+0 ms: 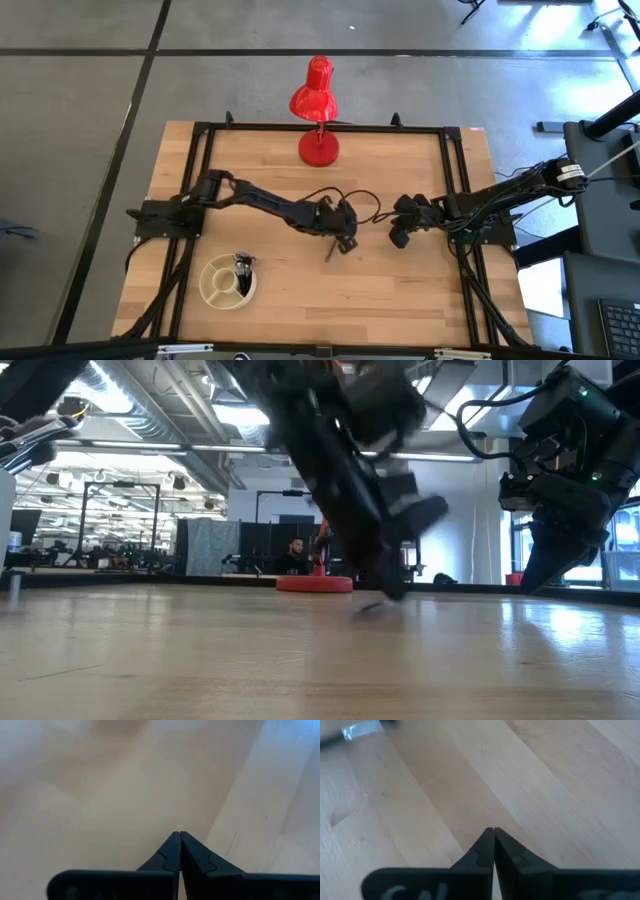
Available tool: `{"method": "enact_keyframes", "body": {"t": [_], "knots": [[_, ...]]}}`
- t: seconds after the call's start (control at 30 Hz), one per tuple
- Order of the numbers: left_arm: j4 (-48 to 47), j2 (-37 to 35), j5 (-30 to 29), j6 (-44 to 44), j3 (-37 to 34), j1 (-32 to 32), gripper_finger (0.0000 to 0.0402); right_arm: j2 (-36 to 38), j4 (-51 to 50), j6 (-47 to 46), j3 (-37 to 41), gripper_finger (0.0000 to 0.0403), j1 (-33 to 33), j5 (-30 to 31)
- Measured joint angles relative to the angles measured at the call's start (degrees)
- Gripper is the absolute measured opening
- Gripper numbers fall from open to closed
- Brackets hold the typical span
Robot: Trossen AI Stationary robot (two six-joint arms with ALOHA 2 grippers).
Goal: Put items in baskets/containers
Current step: Put the eyeshadow brush into the pen organizer
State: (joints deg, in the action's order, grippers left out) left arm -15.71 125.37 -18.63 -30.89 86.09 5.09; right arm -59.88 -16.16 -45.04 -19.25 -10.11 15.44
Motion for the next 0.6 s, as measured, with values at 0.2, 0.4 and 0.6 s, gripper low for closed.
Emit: {"method": "enact_keyframes", "body": {"t": [0.2, 0.4, 0.6], "knots": [[-20.99, -13.20, -20.76, -5.02, 0.52, 5.13, 0.0001, 0.02, -0.21, 0.00, -0.02, 0.0008, -0.30, 0.24], [-46.09, -24.22, -30.10, -23.70, 0.48, 13.16, 0.0002, 0.02, -0.35, -1.07, -0.02, 0.0014, -1.21, 1.67], [-65.01, -30.26, -31.21, -35.72, 0.47, 24.09, 0.0003, 0.02, 0.03, -1.25, -0.02, 0.0006, -1.40, 1.66]]}}
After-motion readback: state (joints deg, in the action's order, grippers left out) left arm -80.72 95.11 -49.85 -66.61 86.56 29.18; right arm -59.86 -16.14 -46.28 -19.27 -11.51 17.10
